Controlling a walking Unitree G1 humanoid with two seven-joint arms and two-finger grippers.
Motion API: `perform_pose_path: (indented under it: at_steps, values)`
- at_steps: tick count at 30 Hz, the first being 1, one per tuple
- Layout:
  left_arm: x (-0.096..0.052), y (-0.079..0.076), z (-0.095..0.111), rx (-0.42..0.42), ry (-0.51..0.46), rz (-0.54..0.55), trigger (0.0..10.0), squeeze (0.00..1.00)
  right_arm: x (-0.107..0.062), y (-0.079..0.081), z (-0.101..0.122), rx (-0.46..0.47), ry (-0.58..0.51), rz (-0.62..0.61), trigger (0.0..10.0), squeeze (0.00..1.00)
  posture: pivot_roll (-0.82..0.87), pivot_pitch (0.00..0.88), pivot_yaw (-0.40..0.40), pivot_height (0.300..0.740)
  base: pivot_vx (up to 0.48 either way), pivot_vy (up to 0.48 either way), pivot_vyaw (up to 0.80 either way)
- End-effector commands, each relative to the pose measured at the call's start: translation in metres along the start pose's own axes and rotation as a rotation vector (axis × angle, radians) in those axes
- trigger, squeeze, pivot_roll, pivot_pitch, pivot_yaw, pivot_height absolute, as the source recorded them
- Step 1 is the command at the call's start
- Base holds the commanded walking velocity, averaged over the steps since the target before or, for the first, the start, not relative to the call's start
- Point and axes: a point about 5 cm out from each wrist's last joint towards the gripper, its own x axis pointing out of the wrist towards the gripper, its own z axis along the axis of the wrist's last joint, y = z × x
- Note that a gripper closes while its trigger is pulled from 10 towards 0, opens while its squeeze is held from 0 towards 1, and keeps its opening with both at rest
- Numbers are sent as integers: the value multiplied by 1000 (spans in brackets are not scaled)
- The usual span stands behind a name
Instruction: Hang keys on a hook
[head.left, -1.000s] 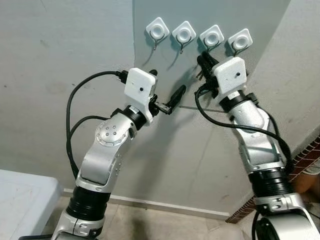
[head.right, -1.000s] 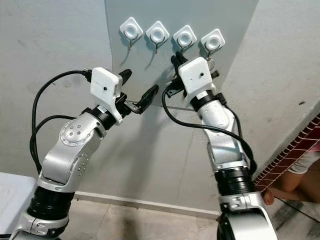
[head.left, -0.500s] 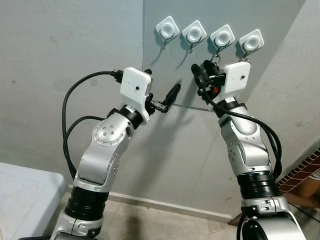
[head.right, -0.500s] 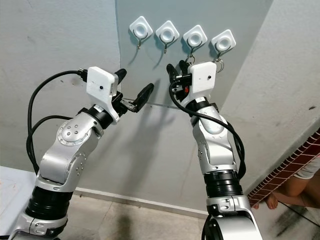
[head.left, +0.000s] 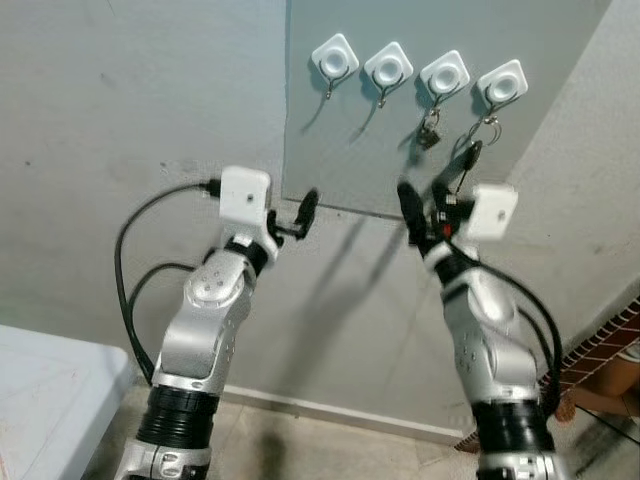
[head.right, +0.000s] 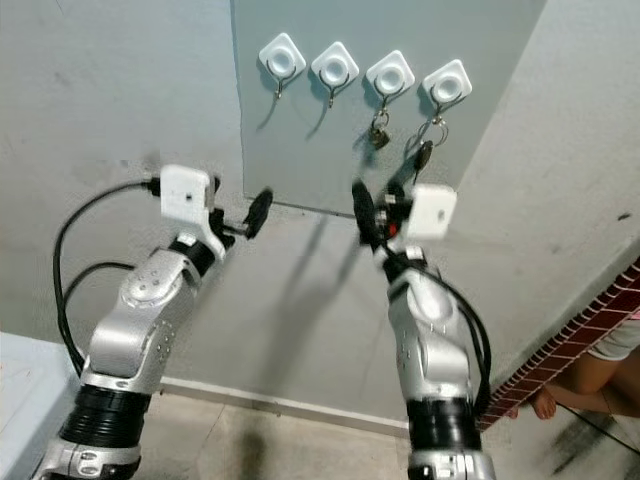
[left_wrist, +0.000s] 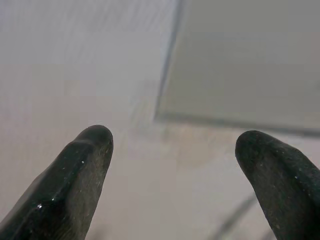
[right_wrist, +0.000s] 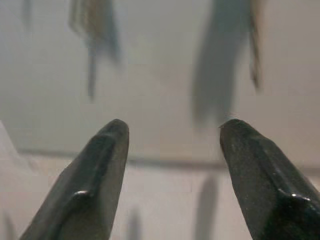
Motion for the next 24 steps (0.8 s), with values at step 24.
perform_pose_path:
  at_steps: [24]
  values:
    - [-40, 30, -19, -91, -11, 64, 10000, 0, -58, -11, -4, -74, 6, -143, 10000, 0, -104, 0, -10, 740, 0, 0, 0]
